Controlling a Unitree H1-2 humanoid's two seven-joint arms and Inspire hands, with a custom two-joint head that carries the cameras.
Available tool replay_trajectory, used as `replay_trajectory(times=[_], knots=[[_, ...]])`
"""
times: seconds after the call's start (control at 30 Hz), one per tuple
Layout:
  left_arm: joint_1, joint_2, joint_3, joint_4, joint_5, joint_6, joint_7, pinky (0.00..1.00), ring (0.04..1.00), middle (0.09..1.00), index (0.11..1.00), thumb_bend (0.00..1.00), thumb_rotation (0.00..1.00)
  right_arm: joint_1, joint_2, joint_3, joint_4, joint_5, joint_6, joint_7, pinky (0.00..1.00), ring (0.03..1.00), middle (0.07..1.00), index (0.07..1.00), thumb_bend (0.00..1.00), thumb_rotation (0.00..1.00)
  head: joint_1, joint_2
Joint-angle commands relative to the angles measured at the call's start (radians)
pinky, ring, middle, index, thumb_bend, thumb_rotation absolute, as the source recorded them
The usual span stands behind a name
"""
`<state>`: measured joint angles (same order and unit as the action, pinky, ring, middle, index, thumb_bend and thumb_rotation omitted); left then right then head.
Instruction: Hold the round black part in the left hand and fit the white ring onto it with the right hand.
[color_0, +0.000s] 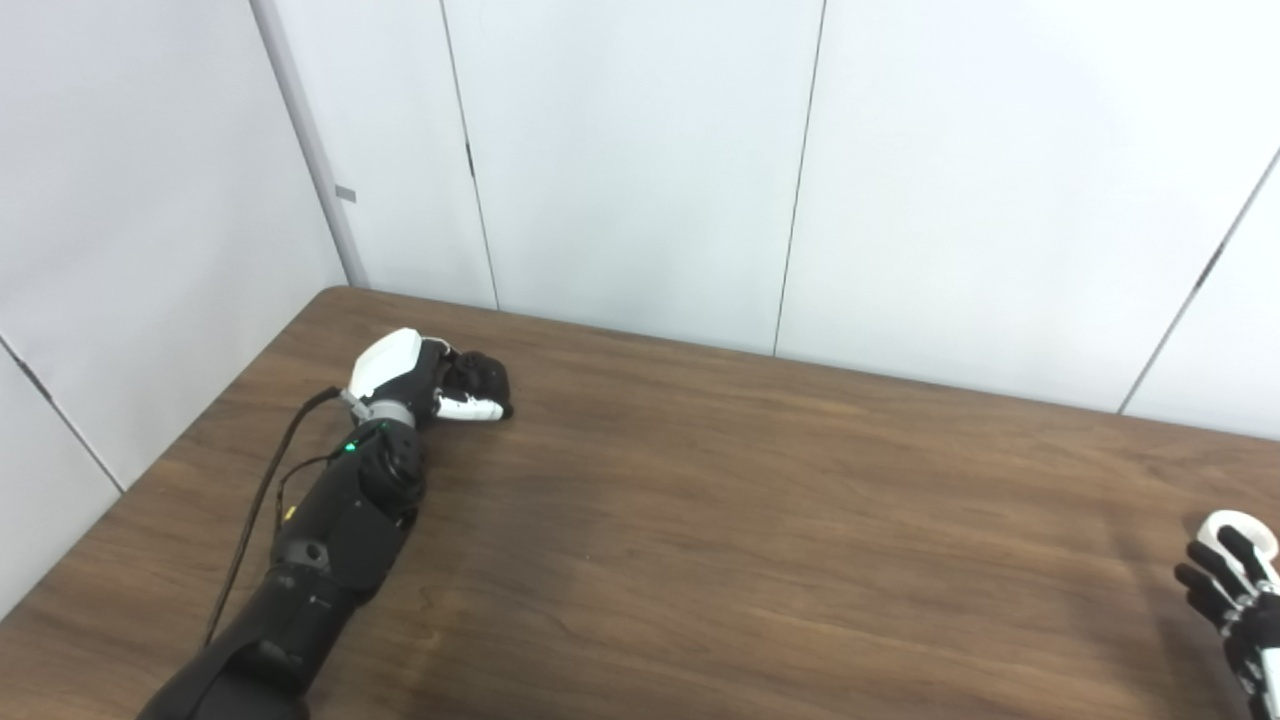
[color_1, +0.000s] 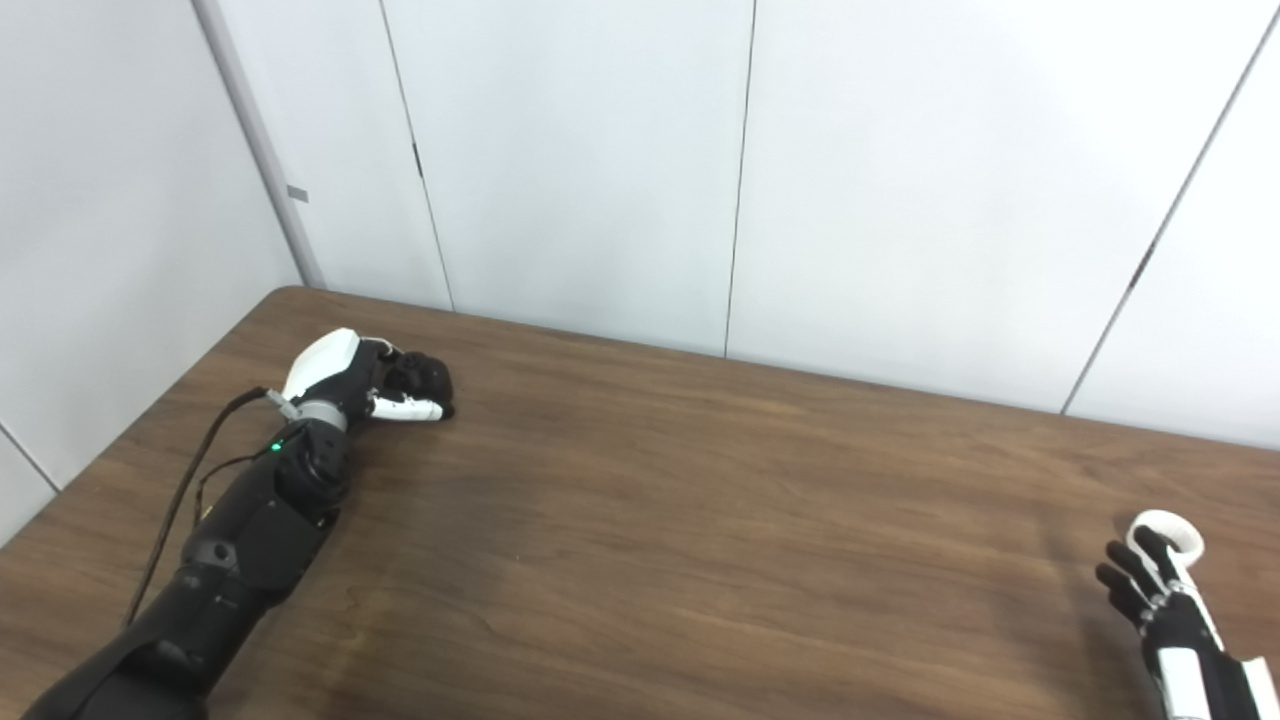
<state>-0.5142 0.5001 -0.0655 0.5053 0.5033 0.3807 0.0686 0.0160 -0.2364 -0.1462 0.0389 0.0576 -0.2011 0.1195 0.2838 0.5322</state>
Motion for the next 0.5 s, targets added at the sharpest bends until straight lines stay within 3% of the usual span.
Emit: replay_trajectory(times=[0.0,0.1,0.47], knots=[[-0.042,0.019,0.024,-0.023,-0.010,-0.026,0.038,1.00,0.936,0.813,0.513,0.59,0.10,0.087,0.058,0.027,0.072,0.011,0.001,-0.008,0.90,0.873,0.900,0.939,0.55,1.00,0.001,0.001],[-0.037,0.018,0.028,-0.028,-0.015,-0.036,0.050,1.00,0.937,0.799,0.486,0.53,0.06,0.087,0.056,0.027,0.071,0.004,0.001,-0.010,0.90,0.871,0.898,0.938,0.54,1.00,0.003,0.003],[-0.018,0.034,-0.003,-0.061,0.015,-0.039,0.045,1.00,0.906,0.755,0.484,0.52,0.05,0.089,0.056,0.027,0.068,0.012,0.003,-0.005,0.90,0.872,0.895,0.934,0.53,1.00,0.004,0.006]])
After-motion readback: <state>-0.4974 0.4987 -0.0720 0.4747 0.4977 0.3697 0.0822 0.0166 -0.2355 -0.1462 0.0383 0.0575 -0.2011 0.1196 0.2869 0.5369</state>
